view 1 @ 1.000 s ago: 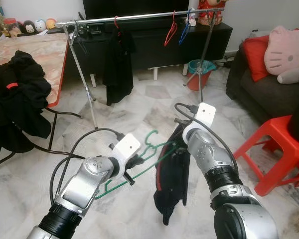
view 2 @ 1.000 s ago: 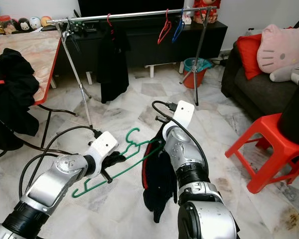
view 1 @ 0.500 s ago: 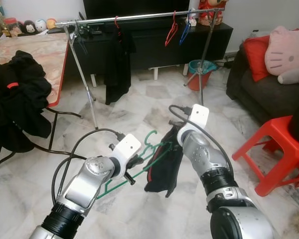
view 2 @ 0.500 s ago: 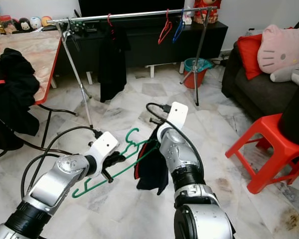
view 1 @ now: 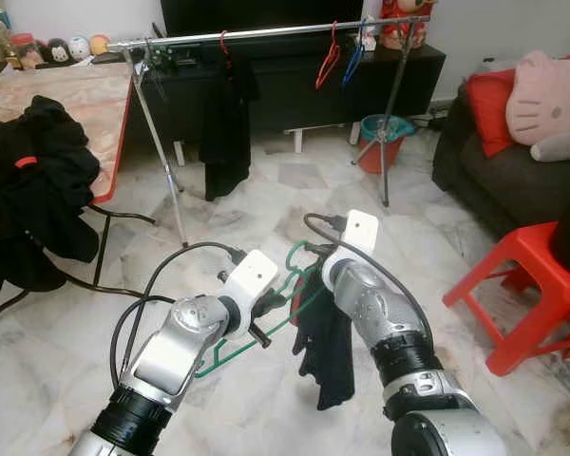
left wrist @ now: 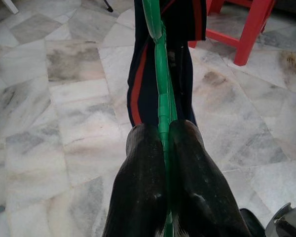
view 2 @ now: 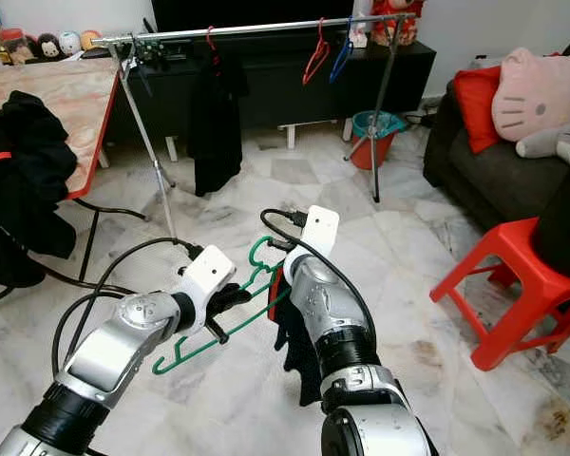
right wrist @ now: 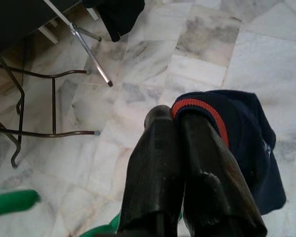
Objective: Hang hanger
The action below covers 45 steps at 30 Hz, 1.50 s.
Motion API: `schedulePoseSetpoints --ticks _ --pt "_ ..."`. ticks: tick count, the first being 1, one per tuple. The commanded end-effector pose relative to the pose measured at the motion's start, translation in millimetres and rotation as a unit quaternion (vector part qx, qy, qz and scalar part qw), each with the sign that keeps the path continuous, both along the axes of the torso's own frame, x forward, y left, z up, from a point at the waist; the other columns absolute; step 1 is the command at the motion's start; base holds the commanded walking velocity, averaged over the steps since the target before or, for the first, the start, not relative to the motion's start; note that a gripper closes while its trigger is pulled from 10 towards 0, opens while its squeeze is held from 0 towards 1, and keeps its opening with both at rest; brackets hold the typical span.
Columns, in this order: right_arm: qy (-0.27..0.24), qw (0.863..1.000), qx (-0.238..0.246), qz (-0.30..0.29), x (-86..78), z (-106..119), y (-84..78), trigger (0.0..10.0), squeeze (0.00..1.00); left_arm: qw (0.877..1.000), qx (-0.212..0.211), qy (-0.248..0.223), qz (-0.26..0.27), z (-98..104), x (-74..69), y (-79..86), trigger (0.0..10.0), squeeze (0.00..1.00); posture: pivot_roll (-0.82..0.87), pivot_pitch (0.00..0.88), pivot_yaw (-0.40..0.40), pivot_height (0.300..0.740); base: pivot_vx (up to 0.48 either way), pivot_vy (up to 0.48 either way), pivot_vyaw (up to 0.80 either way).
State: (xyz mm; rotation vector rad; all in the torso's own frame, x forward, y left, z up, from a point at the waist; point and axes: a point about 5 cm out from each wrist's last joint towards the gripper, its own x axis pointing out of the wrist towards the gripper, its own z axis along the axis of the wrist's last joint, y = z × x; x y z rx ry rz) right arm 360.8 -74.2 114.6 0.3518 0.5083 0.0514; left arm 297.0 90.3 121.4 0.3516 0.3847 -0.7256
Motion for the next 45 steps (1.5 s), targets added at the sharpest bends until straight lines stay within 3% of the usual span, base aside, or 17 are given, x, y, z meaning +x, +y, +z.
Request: schedulePoseSetpoints --ticks 1,3,7,13,14,16,21,45 --pt "-0.012 1.0 0.005 0.008 -1.5 6.6 8.5 10.0 0.0 1.0 0.024 -0.007 0.014 0.6 3.3 3.6 10.0 0.0 0.14 0.0 -0.037 0.732 0.0 0.0 0.0" --pt "-0.011 1.0 0.007 0.01 -2.7 7.2 12.0 10.0 0.0 0.998 0.046 -0.004 0.049 -3.4 8.2 11.2 10.0 0.0 0.14 0.0 -0.038 0.732 0.0 0.0 0.0" --pt "-0.01 1.0 0.009 0.013 -3.3 7.1 13.3 10.0 0.0 0.998 0.043 -0.005 0.053 -2.6 9.0 11.3 10.0 0.0 0.14 0.0 -0.038 0.732 0.0 0.0 0.0" --pt "-0.012 1.0 0.01 0.017 -4.3 9.8 14.7 10.0 0.0 1.0 0.018 0.013 -0.013 -0.8 -1.5 0.5 10.0 0.0 0.14 0.0 -0.04 0.732 0.0 0.0 0.0" --pt "-0.012 1.0 0.011 0.016 -3.8 10.7 14.0 10.0 0.0 0.999 0.023 0.016 -0.014 -2.2 -2.3 0.4 10.0 0.0 0.14 0.0 -0.04 0.732 0.0 0.0 0.0" --pt "-0.014 1.0 0.01 0.016 -3.8 12.4 14.4 10.0 0.0 0.997 0.059 0.014 0.04 -7.0 5.8 9.4 10.0 0.0 0.14 0.0 -0.04 0.732 0.0 0.0 0.0" --pt "-0.013 1.0 0.01 0.017 -4.2 12.3 14.8 10.0 0.0 0.993 0.102 0.012 0.063 -11.3 9.6 19.5 10.0 0.0 0.14 0.0 -0.043 0.732 0.0 0.0 0.0" --pt "-0.012 1.0 0.01 0.017 -4.7 11.7 14.8 10.0 0.0 0.992 0.096 0.005 0.08 -9.4 11.7 22.9 10.0 0.0 0.14 0.0 -0.043 0.732 0.0 0.0 0.0"
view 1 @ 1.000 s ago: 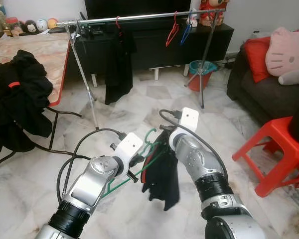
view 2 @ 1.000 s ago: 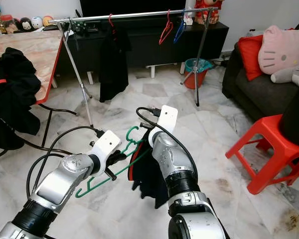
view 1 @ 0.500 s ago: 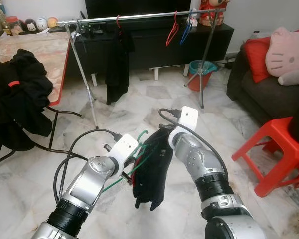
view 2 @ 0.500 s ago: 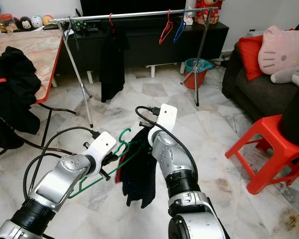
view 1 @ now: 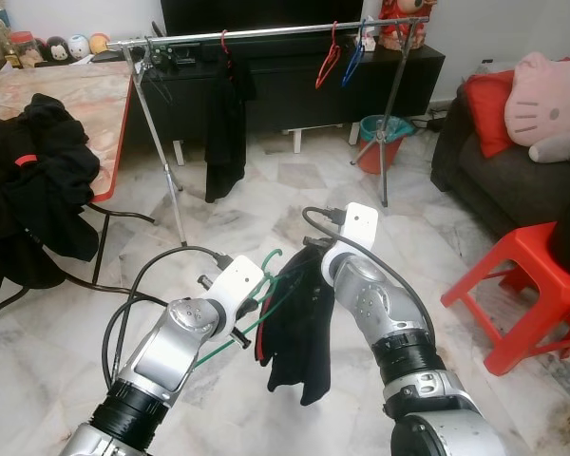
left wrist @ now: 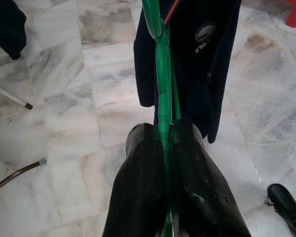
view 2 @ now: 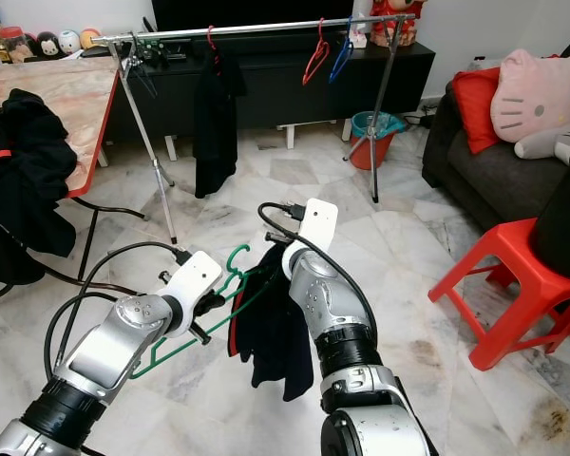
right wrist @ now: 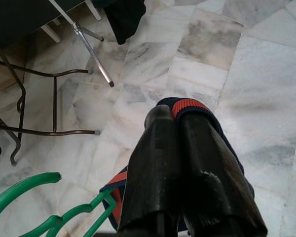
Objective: Hang hanger
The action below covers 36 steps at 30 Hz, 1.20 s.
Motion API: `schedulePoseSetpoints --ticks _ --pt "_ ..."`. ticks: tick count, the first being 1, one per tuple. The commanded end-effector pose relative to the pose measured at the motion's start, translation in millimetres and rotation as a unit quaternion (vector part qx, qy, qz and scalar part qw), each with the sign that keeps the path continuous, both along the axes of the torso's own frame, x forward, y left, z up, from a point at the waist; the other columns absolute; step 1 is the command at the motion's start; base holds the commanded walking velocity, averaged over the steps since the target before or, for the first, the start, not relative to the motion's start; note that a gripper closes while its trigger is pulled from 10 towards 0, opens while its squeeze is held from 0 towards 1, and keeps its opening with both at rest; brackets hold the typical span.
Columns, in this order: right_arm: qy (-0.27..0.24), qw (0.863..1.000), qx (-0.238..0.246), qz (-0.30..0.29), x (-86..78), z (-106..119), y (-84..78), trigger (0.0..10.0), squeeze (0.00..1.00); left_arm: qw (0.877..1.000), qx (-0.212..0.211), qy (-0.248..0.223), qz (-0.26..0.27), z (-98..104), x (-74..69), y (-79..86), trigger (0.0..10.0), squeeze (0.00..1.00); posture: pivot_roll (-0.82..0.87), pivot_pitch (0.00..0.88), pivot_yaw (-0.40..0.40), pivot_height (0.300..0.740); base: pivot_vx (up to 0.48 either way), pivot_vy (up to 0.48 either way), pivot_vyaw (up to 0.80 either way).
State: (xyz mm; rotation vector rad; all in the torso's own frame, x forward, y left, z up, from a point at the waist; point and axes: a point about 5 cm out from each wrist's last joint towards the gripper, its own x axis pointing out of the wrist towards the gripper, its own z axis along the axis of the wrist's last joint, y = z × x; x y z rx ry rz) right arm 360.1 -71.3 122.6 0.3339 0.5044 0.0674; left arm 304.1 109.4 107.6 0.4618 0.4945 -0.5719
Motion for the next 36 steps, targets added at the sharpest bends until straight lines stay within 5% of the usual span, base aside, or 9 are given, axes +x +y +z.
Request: schedulePoseSetpoints --ticks 1,8,11,13,25,30,36 --pt "-0.008 1.0 0.016 0.008 -4.0 3.6 11.9 10.0 0.0 1.0 0.017 -0.011 0.012 4.4 4.5 3.8 10.0 0.0 0.14 0.0 -0.043 0.732 0.0 0.0 0.0" --pt "-0.008 1.0 0.016 0.008 -4.0 3.6 11.9 10.0 0.0 1.0 0.017 -0.011 0.012 4.4 4.5 3.8 10.0 0.0 0.14 0.0 -0.043 0.732 0.0 0.0 0.0" --pt "-0.006 0.999 0.02 0.026 -7.3 2.6 19.9 10.0 0.0 0.996 -0.072 -0.044 -0.004 20.7 6.5 -16.3 10.0 0.0 0.14 0.0 -0.044 0.732 0.0 0.0 0.0" --pt "-0.005 0.999 0.02 0.027 -7.6 1.9 20.1 10.0 0.0 0.995 -0.082 -0.049 -0.004 23.5 7.6 -16.3 10.0 0.0 0.14 0.0 -0.043 0.732 0.0 0.0 0.0" --pt "-0.004 0.999 0.018 0.026 -8.3 1.1 19.4 10.0 0.0 0.994 -0.101 -0.031 -0.03 20.8 1.1 -22.2 10.0 0.0 0.14 0.0 -0.044 0.732 0.0 0.0 0.0" --pt "-0.007 1.0 0.018 0.023 -7.2 3.2 17.7 10.0 0.0 0.998 -0.048 -0.021 -0.021 11.3 0.5 -15.2 10.0 0.0 0.14 0.0 -0.044 0.732 0.0 0.0 0.0" --pt "-0.006 0.999 0.023 0.03 -8.3 4.3 21.2 10.0 0.0 0.996 -0.085 -0.023 -0.026 15.8 1.7 -21.6 10.0 0.0 0.14 0.0 -0.044 0.732 0.0 0.0 0.0"
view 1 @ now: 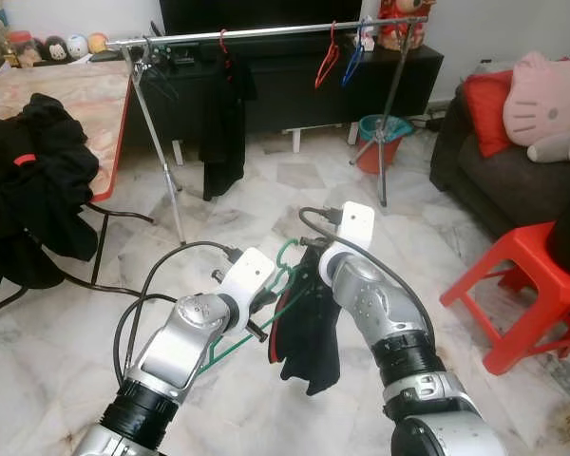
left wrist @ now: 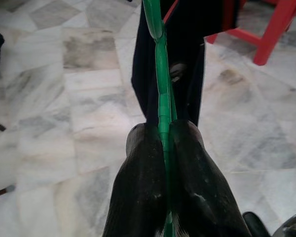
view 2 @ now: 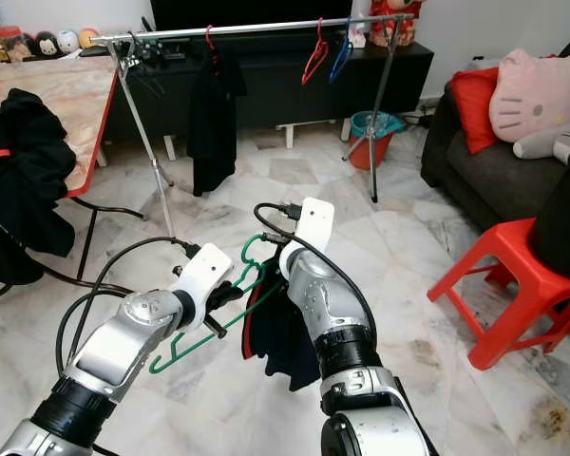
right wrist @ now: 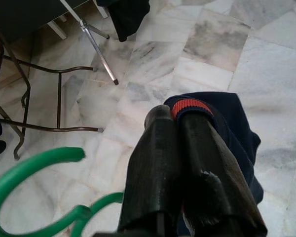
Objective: Hang hanger
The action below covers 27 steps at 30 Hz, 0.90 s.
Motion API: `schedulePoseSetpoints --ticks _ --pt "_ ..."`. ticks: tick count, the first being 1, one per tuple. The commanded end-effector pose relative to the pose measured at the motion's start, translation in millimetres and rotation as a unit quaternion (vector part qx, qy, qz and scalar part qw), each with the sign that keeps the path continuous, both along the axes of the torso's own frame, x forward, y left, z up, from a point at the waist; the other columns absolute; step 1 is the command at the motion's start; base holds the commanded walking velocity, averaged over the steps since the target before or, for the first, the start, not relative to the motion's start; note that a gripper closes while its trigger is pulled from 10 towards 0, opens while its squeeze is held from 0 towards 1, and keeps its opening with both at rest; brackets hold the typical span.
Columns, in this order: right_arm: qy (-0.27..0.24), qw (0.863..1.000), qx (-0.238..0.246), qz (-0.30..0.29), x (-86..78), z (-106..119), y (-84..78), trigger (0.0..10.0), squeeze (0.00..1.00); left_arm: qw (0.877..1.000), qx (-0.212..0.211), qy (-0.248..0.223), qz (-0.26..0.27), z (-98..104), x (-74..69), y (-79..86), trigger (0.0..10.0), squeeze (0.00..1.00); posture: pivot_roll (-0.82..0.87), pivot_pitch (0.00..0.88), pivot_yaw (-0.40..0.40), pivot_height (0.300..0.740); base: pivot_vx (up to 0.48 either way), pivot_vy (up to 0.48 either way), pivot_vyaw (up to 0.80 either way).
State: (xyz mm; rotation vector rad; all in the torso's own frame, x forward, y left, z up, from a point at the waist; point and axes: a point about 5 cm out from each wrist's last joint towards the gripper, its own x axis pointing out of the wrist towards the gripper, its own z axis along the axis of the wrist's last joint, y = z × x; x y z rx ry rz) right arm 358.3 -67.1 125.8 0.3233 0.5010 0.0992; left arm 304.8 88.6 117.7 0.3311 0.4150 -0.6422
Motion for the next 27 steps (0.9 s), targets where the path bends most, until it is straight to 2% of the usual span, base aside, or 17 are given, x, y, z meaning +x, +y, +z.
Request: schedulePoseSetpoints --ticks 1,5,13,16,21,24,27 --pt "0.0 0.999 0.028 0.02 -7.5 2.0 19.9 10.0 0.0 1.0 -0.017 -0.006 -0.017 6.3 -1.3 -6.0 10.0 0.0 0.14 0.0 -0.045 0.732 0.0 0.0 0.0" --pt "0.005 0.999 0.04 0.028 -10.9 3.1 26.2 10.0 0.0 1.0 -0.017 -0.01 -0.01 6.9 0.2 -10.9 10.0 0.0 0.14 0.0 -0.045 0.732 0.0 0.0 0.0" --pt "0.028 0.996 0.079 0.03 -17.5 2.1 30.7 10.0 0.0 1.0 -0.014 -0.003 0.007 7.1 2.8 -10.0 10.0 0.0 0.14 0.0 -0.047 0.732 0.0 0.0 0.0" --pt "0.026 0.996 0.086 0.026 -19.2 5.3 31.3 10.0 0.0 0.999 0.013 0.022 0.036 0.2 3.5 -3.2 10.0 0.0 0.14 0.0 -0.045 0.732 0.0 0.0 0.0" --pt "0.022 0.995 0.092 0.024 -19.4 9.2 31.3 10.0 0.0 0.996 0.061 0.06 0.031 -14.1 -2.4 3.2 10.0 0.0 0.14 0.0 -0.046 0.732 0.0 0.0 0.0" --pt "0.021 0.995 0.091 0.021 -18.2 10.6 29.2 10.0 0.0 0.995 0.063 0.056 0.05 -13.3 -0.8 5.2 10.0 0.0 0.14 0.0 -0.046 0.732 0.0 0.0 0.0" --pt "0.02 0.996 0.088 0.02 -17.7 11.1 27.9 10.0 0.0 0.993 0.073 0.018 0.088 -7.8 8.0 11.7 10.0 0.0 0.14 0.0 -0.047 0.732 0.0 0.0 0.0"
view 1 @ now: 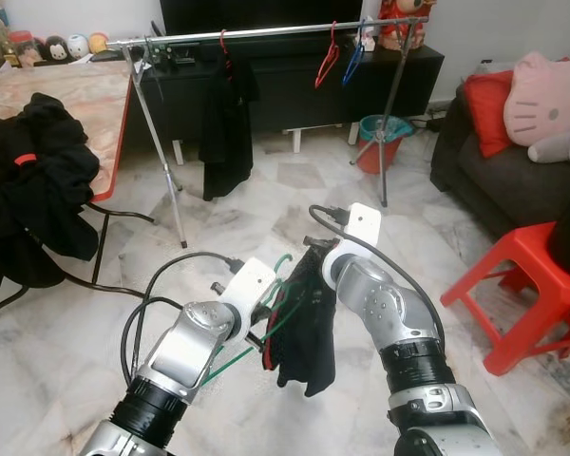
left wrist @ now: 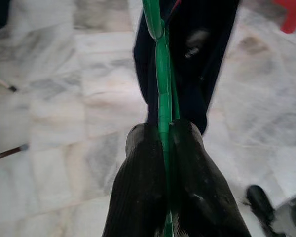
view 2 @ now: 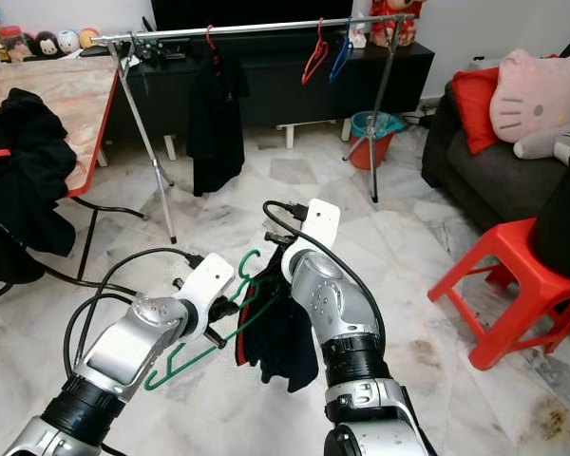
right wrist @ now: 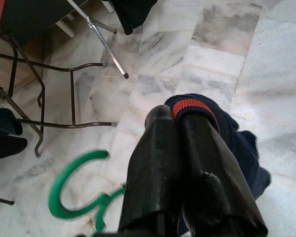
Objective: Hang hanger
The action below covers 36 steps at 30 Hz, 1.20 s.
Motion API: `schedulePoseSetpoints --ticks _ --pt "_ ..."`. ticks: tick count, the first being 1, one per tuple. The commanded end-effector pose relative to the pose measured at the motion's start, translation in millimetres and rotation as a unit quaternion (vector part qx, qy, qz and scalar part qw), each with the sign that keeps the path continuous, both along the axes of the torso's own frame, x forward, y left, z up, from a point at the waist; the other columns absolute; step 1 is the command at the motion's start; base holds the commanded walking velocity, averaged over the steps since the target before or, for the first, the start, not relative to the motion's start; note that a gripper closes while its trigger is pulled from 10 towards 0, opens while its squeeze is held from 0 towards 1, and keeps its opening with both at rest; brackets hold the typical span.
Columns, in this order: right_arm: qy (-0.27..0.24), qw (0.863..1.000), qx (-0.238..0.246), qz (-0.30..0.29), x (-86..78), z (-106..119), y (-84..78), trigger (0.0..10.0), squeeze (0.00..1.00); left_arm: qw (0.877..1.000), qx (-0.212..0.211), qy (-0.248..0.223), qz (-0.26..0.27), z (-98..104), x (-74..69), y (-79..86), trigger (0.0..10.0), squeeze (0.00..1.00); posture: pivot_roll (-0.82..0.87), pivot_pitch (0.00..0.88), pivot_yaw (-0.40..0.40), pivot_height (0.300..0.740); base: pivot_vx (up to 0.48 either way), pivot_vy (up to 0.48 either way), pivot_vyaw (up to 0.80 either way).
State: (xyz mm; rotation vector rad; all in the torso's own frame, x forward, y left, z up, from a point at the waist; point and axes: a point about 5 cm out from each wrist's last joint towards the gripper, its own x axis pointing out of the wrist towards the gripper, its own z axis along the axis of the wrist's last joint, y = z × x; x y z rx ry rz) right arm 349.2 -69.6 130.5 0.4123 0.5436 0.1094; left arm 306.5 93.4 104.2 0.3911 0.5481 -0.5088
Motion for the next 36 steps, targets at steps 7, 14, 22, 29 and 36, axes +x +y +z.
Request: schedulePoseSetpoints --ticks 7,14,22,29,36 --pt "-0.003 0.998 0.051 0.039 -11.5 7.1 36.5 10.0 0.0 0.997 -0.071 -0.034 -0.022 20.3 4.9 -12.2 10.0 0.0 0.14 0.0 -0.048 0.732 0.0 0.0 0.0" --pt "-0.001 0.994 0.085 0.066 -15.7 12.1 44.4 10.0 0.0 0.987 -0.156 -0.018 -0.034 24.7 -0.4 -25.1 10.0 0.0 0.14 0.0 -0.048 0.732 0.0 0.0 0.0" --pt "0.0 0.993 0.091 0.075 -21.5 17.7 45.8 10.0 0.0 0.991 -0.133 -0.034 -0.005 24.8 7.0 -16.8 10.0 0.0 0.13 0.0 -0.047 0.732 0.0 0.0 0.0" --pt "0.009 0.99 0.117 0.077 -30.0 21.2 52.3 10.0 0.0 0.99 -0.133 -0.036 -0.017 24.7 6.4 -21.8 10.0 0.0 0.13 0.0 -0.047 0.732 0.0 0.0 0.0" --pt "0.002 0.992 0.114 0.05 -28.7 21.7 47.0 10.0 0.0 0.998 -0.059 0.006 -0.038 10.1 -1.7 -16.4 10.0 0.0 0.13 0.0 -0.048 0.732 0.0 0.0 0.0"
